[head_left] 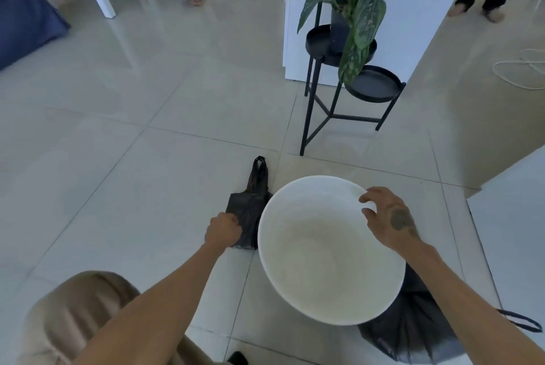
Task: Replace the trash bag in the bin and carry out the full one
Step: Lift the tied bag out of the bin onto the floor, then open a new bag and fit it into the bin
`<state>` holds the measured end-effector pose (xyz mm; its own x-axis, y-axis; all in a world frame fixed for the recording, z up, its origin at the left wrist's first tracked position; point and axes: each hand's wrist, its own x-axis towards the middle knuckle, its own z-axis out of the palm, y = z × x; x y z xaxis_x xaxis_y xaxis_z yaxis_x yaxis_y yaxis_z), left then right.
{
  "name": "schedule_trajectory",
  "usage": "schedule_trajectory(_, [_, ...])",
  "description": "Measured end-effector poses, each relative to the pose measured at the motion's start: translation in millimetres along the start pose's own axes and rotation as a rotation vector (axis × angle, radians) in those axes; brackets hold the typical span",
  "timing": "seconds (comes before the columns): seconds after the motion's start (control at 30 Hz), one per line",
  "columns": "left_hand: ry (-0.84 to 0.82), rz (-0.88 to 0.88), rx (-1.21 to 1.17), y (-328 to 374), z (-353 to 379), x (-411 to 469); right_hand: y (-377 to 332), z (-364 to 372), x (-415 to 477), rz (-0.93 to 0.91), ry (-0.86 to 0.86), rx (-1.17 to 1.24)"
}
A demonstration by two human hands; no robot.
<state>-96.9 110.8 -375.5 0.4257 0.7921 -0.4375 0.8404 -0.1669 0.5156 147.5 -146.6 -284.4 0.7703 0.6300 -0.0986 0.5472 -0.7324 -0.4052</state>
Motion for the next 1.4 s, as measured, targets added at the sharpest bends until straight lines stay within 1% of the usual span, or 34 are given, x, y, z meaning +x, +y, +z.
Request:
schedule_trajectory(0.07, [-0.04, -0.018, 0.035, -9.8, 16.4, 8.0, 0.9, 4.7, 3.3, 0.03, 0.018, 0.033])
schedule_trajectory(0.13, [-0.064, 0.006, 0.081, -15.9, 29.8, 11.9, 0.4, 6.9, 3.4, 0.036, 0.042, 0.067])
schedule_trajectory(0.3, [-0.091, 0.225, 0.317, -25.0, 58.0, 16.7, -5.2, 8.4, -2.3, 0.002, 0.092, 0.105])
schedule_trajectory(0.37, [-0.103, 0.264, 0.376, -26.8, 64.8, 17.2, -6.9, 7.3, -2.7, 0.006, 0.096, 0.112])
schedule_trajectory(0.5, [-0.166, 0.186, 0.455, -35.3, 77.6, 20.3, -3.6, 10.8, -3.4, -0.005, 0.113, 0.095])
schedule_trajectory(0.7, [-0.084, 0.19, 0.579, -49.1, 96.0, 15.4, -3.7, 14.5, -6.0, -0.02, 0.138, 0.074])
schedule_trajectory(0.83, [-0.046, 0.197, 0.582, -52.6, 96.5, 18.4, -3.2, 16.3, -14.0, -0.019, 0.139, 0.058])
schedule_trajectory(0.9, [-0.054, 0.162, 0.529, -50.6, 87.9, 19.2, -2.0, 16.2, -16.7, -0.005, 0.122, 0.051])
schedule_trajectory(0.97, [-0.006, 0.083, 0.378, -48.1, 73.8, 18.7, -0.3, 16.6, -19.4, 0.011, 0.108, 0.058])
schedule_trajectory(1.07, [0.131, -0.047, 0.073, -38.0, 42.6, 13.7, -2.9, 17.5, -27.9, 0.029, 0.115, 0.076])
schedule_trajectory(1.13, [0.227, -0.063, -0.085, -24.4, 15.9, 5.4, -7.2, 17.9, -35.3, 0.037, 0.131, 0.086])
schedule_trajectory(1.2, [0.32, -0.027, -0.197, -7.1, -15.6, -7.5, -12.3, 18.5, -43.0, 0.04, 0.129, 0.088])
schedule_trajectory(1.27, [0.382, 0.044, -0.287, 11.5, -43.8, -19.9, -14.4, 20.9, -44.8, 0.056, 0.093, 0.067])
schedule_trajectory(1.33, [0.434, 0.162, -0.38, 31.6, -77.0, -42.2, -19.3, 15.4, -47.1, 0.04, 0.038, 0.046])
schedule_trajectory(1.4, [0.46, 0.279, -0.436, 49.1, -97.0, -63.9, -25.7, 9.7, -44.6, 0.034, -0.02, -0.034])
